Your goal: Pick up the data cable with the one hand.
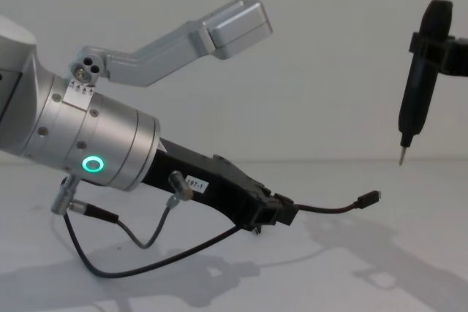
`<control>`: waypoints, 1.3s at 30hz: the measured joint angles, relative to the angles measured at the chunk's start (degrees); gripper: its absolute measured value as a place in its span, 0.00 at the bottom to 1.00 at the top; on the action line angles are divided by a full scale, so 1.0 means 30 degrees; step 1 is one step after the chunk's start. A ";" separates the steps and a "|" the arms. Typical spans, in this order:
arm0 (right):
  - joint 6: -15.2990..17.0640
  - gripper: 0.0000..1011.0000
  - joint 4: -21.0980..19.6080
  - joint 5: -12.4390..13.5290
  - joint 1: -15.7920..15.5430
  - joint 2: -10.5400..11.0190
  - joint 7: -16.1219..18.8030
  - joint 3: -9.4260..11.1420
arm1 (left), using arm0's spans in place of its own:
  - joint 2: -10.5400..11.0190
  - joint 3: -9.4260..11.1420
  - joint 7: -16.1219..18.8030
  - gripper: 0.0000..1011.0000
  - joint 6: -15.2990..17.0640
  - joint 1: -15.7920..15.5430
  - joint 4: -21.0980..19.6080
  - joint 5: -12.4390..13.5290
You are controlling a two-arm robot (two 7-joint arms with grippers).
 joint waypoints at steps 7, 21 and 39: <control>0.0239 0.28 0.0640 0.0187 0.0255 -0.0172 0.0197 -0.0011 | 0.0024 -0.0001 -0.0021 0.04 -0.0051 -0.0012 -0.0015 0.0008; 0.0300 0.28 0.1451 0.0514 0.0581 -0.0291 0.0426 -0.0171 | 0.0044 -0.0002 -0.0051 0.04 -0.0091 -0.0020 -0.0037 0.0007; 0.0392 0.28 0.1878 0.1106 0.0789 -0.0240 0.0630 -0.0259 | 0.0057 0.0000 -0.0051 0.04 -0.0101 -0.0019 -0.0037 0.0007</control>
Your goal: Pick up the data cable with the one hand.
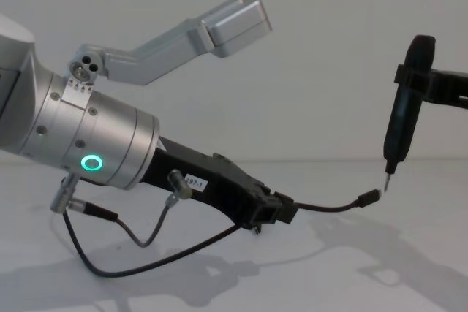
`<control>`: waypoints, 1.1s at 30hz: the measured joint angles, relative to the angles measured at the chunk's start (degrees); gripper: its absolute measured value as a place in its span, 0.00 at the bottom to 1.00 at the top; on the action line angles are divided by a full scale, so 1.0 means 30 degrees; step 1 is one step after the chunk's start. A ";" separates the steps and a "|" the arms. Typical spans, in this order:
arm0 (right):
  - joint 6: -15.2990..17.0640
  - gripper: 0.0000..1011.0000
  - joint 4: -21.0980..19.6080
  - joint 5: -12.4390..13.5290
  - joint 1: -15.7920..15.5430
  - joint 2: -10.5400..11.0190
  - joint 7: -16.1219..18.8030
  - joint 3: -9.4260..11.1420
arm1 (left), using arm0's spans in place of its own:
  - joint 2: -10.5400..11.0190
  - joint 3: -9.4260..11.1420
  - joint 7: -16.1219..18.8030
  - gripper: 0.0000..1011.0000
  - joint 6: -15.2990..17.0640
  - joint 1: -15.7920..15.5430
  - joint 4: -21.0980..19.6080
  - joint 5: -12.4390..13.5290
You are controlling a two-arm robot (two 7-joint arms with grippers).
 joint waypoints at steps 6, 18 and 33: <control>0.0148 0.28 0.0005 0.0287 0.0005 0.0089 0.0073 -0.0018 | 0.0000 0.0001 0.0001 0.04 0.0000 0.0000 0.0001 -0.0001; 0.0250 0.28 0.0006 0.0641 -0.0001 0.0277 0.0213 -0.0119 | 0.0000 0.0000 0.0001 0.04 0.0000 0.0000 0.0002 -0.0001; 0.0009 0.28 0.0054 0.0783 0.0009 0.0441 0.0202 -0.0292 | -0.0001 0.0001 0.0001 0.04 0.0001 0.0001 0.0002 -0.0001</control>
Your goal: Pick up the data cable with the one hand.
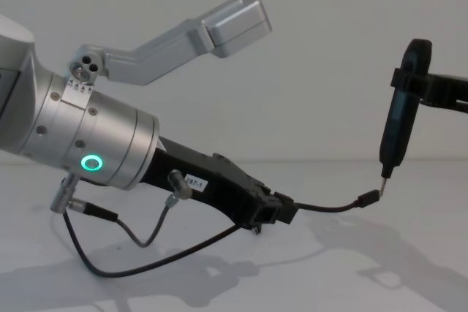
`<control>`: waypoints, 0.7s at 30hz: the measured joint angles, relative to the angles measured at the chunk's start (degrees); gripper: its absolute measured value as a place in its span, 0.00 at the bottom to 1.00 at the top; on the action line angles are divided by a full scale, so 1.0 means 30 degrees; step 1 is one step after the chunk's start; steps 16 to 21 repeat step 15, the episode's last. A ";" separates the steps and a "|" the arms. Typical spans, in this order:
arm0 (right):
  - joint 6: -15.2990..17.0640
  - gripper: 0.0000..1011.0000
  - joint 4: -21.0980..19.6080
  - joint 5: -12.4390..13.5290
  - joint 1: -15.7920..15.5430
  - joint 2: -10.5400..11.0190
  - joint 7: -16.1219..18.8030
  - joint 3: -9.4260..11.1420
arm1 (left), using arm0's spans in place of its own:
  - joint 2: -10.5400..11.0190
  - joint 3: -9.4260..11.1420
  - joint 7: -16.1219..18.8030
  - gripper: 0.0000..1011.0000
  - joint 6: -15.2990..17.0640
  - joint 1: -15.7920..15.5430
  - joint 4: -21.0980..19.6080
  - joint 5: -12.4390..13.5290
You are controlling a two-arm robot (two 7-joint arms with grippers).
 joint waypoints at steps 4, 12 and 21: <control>-0.0049 0.28 0.0007 0.0011 0.0005 0.0021 -0.0014 -0.0031 | 0.0000 0.0000 0.0000 0.04 0.0000 0.0000 0.0000 0.0000; -0.0088 0.28 0.0023 0.0028 0.0016 0.0039 -0.0035 -0.0061 | 0.0000 -0.0001 0.0000 0.04 0.0000 0.0000 0.0000 0.0000; -0.0101 0.28 0.0029 0.0034 0.0021 0.0044 -0.0040 -0.0065 | 0.0000 -0.0001 0.0000 0.04 0.0000 0.0000 -0.0001 -0.0001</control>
